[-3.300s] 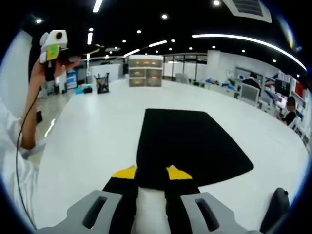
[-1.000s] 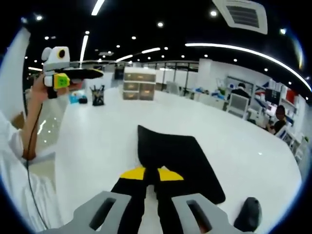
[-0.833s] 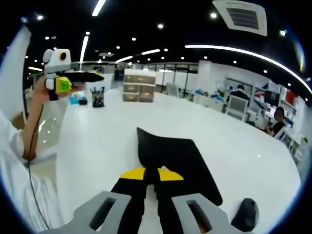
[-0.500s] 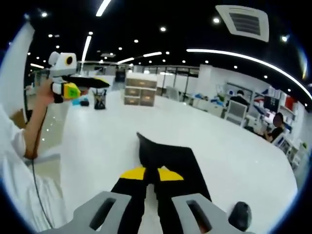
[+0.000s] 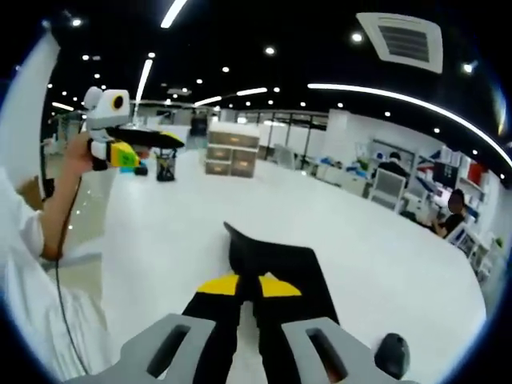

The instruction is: Arrange the mouse and mouse pad neatly on the desk surface

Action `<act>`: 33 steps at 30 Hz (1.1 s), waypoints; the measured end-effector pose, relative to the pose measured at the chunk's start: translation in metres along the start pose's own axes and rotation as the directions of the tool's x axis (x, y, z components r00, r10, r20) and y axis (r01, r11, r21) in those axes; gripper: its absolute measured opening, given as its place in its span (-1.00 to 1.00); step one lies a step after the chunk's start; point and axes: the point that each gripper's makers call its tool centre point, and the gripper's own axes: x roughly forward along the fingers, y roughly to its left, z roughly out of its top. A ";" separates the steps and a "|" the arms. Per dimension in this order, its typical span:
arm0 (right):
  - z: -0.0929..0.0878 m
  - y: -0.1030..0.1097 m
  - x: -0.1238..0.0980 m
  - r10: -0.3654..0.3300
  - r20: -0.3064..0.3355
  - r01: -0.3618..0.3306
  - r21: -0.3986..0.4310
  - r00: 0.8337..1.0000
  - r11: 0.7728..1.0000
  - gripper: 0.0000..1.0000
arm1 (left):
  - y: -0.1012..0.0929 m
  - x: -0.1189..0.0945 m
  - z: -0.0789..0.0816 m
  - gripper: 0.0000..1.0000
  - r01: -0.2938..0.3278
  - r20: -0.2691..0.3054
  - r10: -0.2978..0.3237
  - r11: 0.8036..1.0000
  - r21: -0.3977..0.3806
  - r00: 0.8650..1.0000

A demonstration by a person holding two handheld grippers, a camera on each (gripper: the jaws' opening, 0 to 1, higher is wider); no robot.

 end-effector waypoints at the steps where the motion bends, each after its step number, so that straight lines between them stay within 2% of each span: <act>1: -0.001 0.000 0.000 0.001 -0.003 -0.001 0.002 1.000 1.000 -0.87 | 0.001 0.001 -0.002 0.31 -0.007 -0.009 0.007 1.000 0.010 1.000; 9: -0.001 0.000 0.000 0.002 -0.005 -0.002 0.000 1.000 1.000 -0.87 | 0.003 0.006 -0.010 0.32 -0.031 -0.049 0.036 0.995 0.094 0.998; 19: -0.001 -0.004 0.001 0.009 -0.013 -0.009 -0.003 1.000 1.000 -0.87 | -0.009 0.015 -0.015 0.34 0.014 -0.060 -0.004 0.986 0.167 0.998; 23: -0.001 -0.004 0.001 0.007 -0.011 -0.007 -0.005 1.000 1.000 -0.87 | -0.014 0.018 -0.020 0.34 0.029 -0.082 -0.013 0.980 0.198 0.997; 29: -0.002 -0.004 0.002 0.010 -0.015 -0.011 -0.011 1.000 1.000 -0.87 | -0.014 0.021 -0.028 0.34 0.017 -0.127 0.017 0.963 0.269 0.992; 33: -0.002 -0.004 0.001 0.011 -0.018 -0.011 -0.012 1.000 1.000 -0.87 | -0.016 0.024 -0.031 0.31 0.027 -0.135 0.012 0.958 0.284 0.991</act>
